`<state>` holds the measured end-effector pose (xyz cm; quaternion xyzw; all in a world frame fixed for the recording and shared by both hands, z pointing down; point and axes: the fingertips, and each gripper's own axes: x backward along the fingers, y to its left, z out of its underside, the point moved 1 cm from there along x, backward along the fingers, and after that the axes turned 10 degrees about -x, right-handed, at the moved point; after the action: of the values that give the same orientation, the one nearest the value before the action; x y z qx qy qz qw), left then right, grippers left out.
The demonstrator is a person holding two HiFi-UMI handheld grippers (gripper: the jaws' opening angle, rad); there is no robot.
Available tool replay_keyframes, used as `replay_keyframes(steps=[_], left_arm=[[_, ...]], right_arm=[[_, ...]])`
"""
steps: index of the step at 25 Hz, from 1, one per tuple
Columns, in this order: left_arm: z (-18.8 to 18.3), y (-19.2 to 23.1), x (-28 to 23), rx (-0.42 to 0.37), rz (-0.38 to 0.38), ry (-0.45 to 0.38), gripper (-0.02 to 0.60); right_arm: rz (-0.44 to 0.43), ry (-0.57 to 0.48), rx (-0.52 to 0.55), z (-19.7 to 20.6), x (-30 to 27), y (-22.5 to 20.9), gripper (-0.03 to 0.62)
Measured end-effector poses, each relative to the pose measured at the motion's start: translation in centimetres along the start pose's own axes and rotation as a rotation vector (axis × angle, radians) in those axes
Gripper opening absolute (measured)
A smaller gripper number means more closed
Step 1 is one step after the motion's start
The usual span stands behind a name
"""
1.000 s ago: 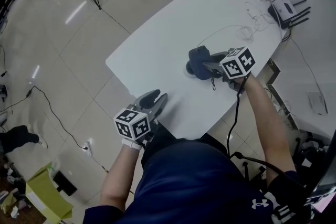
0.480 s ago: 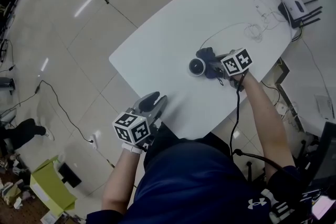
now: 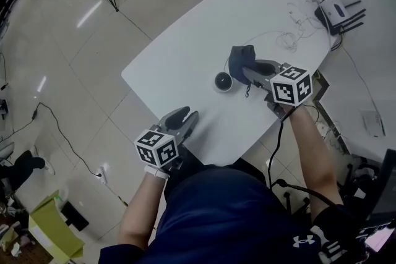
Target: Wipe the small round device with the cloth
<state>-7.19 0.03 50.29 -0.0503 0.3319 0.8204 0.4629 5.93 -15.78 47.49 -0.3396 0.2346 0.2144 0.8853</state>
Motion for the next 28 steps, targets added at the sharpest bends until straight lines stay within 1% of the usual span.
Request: replay_keyframes(steps=[2, 3, 4, 5, 7, 11, 12, 16, 18, 20, 22, 25, 26, 28], left_arm=[[0.1, 0.1, 0.3, 0.003, 0.005, 0.001, 0.141], [0.2, 0.1, 0.4, 0.006, 0.007, 0.004, 0.141], [0.3, 0.1, 0.5, 0.009, 0.01, 0.007, 0.141], [0.4, 0.0, 0.5, 0.01, 0.013, 0.011, 0.141], [0.5, 0.0, 0.7, 0.006, 0.023, 0.022, 0.141], [1.0, 0.3, 1.1, 0.002, 0.04, 0.047, 0.14], [1.1, 0.2, 0.9, 0.0, 0.044, 0.053, 0.14], [1.3, -0.7, 0.3, -0.018, 0.075, 0.078, 0.14], [1.2, -1.1, 0.1, -0.026, 0.091, 0.083, 0.14], [1.1, -1.3, 0.3, -0.033, 0.103, 0.083, 0.139], [1.0, -1.1, 0.6, -0.035, 0.109, 0.08, 0.138], [1.1, -0.4, 1.1, -0.03, 0.108, 0.079, 0.139], [1.3, -0.1, 1.2, -0.026, 0.107, 0.08, 0.138], [1.4, 0.3, 1.2, -0.016, 0.11, 0.079, 0.138]], right_arm=[[-0.1, -0.124, -0.091, -0.4, -0.1, 4.0, 0.075], [-0.127, -0.155, -0.12, 0.2, -0.6, 5.3, 0.075], [-0.129, -0.171, -0.136, 1.2, -1.2, 6.0, 0.075], [-0.111, -0.186, -0.151, 2.3, -1.7, 6.0, 0.075], [-0.056, -0.243, -0.229, 3.8, -1.9, 4.9, 0.075], [0.01, -0.385, -0.465, 6.7, -0.8, 2.0, 0.075], [0.011, -0.416, -0.525, 7.5, -0.6, 1.3, 0.075], [-0.031, -0.519, -0.79, 10.7, -1.3, -0.6, 0.077], [-0.004, -0.532, -0.897, 12.7, -2.5, -1.7, 0.077], [0.046, -0.518, -0.958, 14.3, -3.7, -2.5, 0.077], [0.121, -0.477, -0.97, 15.4, -4.4, -3.2, 0.076], [0.271, -0.384, -0.972, 17.1, -4.3, -4.2, 0.075], [0.307, -0.365, -0.968, 17.3, -3.9, -4.4, 0.076], [0.351, -0.358, -0.939, 17.1, -2.7, -4.3, 0.076]])
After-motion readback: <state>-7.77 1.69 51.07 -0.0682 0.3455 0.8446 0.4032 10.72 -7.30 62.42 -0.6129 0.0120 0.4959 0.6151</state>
